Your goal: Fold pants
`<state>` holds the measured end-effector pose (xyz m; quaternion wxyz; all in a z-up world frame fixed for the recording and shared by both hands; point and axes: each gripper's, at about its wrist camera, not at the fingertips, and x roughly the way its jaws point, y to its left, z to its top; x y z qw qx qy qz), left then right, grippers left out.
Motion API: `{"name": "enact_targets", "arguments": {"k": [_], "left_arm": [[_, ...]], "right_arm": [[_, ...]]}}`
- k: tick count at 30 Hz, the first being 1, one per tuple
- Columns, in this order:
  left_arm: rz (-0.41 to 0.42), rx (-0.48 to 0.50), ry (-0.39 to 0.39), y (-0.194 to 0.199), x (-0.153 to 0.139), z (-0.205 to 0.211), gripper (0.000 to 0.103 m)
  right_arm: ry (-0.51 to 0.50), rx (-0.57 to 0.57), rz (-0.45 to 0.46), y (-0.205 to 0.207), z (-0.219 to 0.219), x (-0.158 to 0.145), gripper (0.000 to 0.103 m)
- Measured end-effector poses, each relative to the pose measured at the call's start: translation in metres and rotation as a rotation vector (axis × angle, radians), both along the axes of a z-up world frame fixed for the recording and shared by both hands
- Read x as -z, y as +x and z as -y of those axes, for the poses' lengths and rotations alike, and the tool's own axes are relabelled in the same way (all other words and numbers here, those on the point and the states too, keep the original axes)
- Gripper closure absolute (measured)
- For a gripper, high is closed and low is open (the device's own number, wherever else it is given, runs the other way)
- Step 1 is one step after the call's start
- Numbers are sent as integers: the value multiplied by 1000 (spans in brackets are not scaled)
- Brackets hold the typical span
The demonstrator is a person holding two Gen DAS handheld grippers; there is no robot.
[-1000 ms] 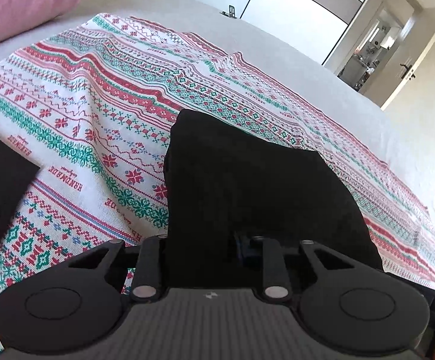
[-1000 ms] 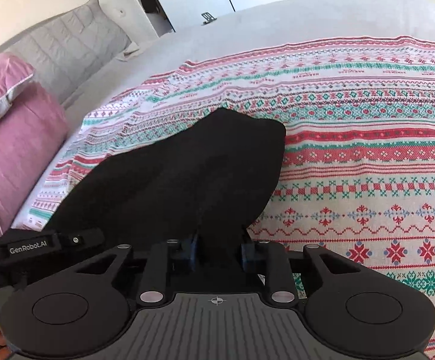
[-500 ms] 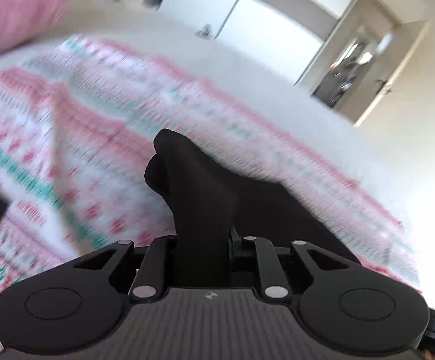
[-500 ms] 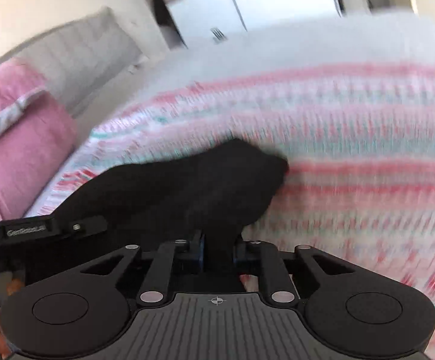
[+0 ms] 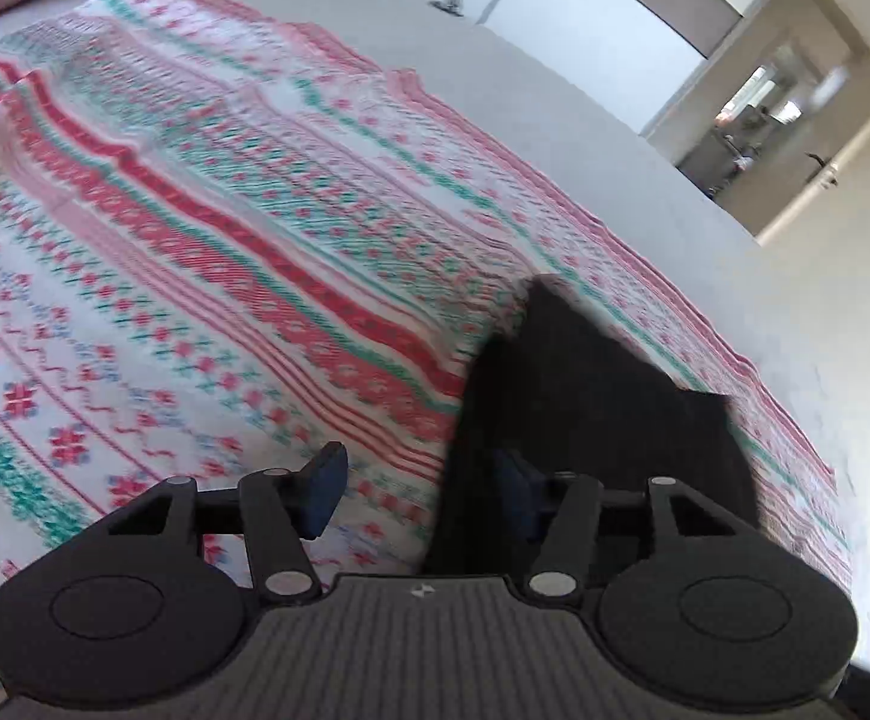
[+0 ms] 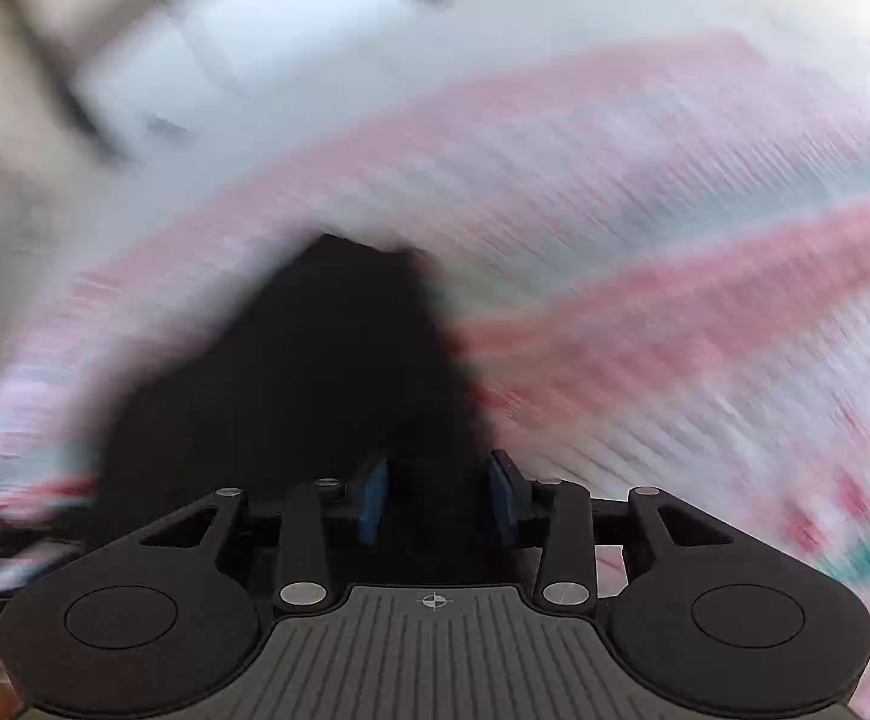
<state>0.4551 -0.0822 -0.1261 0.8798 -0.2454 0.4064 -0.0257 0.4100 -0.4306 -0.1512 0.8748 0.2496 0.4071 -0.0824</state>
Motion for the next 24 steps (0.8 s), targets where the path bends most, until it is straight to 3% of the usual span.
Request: {"name": "enact_targets", "arguments": {"k": [2,7,10,13,15,17,19,21,24], "left_arm": [[34,-5,-19,-5,-13,-6,46],[91,26,121,-21,-40,4,46],[40,71,168,-34,-34,16,46],[-32,126,201,-55,-23,30,45],[-95,159,231,-72,-17,38,29],[-148,151,223,-86,-13,38,27],[-175,186,170,-91,-8,39,36],[-156,221,122,-94,-5,42,92],[-98,190,173,-101,-15,45,96]], "right_arm": [[71,1,16,-5,14,-3,66],[-79,-75,63,-18,-3,-30,64],[-54,-137,24,-21,-9,-25,64],[-106,-174,-12,-24,-16,-19,64],[-126,-180,-19,-28,-19,-21,64],[-143,-183,-25,-33,-26,-21,64],[-156,-191,-27,-35,-30,-20,62],[-173,-203,-24,-34,-35,-18,59],[-217,-236,-3,-32,-51,-21,52]]}}
